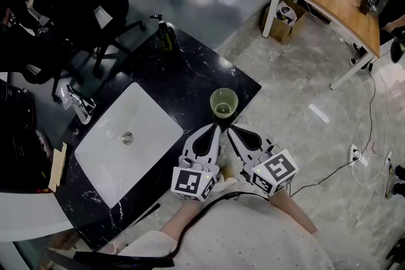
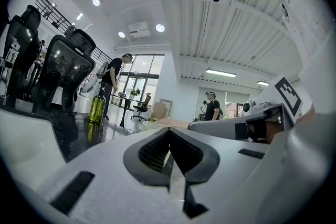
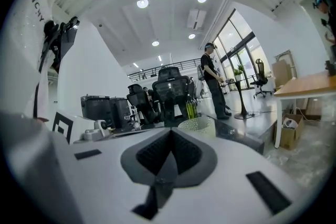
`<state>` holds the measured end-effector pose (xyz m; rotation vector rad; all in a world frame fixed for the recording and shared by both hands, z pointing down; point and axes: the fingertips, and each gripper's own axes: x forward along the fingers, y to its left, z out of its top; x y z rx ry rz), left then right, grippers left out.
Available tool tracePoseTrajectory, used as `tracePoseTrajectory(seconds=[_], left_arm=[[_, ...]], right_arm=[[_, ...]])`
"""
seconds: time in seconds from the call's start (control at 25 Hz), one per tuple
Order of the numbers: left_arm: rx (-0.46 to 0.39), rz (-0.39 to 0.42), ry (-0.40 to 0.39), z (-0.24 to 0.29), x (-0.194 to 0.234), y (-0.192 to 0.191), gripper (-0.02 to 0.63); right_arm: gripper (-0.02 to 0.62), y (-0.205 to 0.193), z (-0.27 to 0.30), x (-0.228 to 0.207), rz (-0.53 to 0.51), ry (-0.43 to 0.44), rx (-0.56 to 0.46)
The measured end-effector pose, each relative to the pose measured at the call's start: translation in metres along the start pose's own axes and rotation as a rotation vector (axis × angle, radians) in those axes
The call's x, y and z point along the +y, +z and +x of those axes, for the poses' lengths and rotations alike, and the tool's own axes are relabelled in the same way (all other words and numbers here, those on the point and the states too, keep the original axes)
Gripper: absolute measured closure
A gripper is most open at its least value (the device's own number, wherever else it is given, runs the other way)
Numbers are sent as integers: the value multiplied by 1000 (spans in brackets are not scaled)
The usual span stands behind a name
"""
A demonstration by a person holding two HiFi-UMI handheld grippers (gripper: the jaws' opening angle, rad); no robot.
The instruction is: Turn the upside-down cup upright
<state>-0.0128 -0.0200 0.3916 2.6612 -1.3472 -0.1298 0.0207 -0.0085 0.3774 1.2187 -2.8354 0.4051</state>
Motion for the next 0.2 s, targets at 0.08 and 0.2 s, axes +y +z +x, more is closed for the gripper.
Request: tracePoseTrajectory(seconds=[0.08, 0.2], left_arm=[[0, -2, 0, 2, 0, 0, 600], [-1, -2, 0, 4, 1, 1, 600]], right_arm=[[589, 0, 1, -2, 0, -3, 1], [589, 0, 2, -4, -5, -4, 3]])
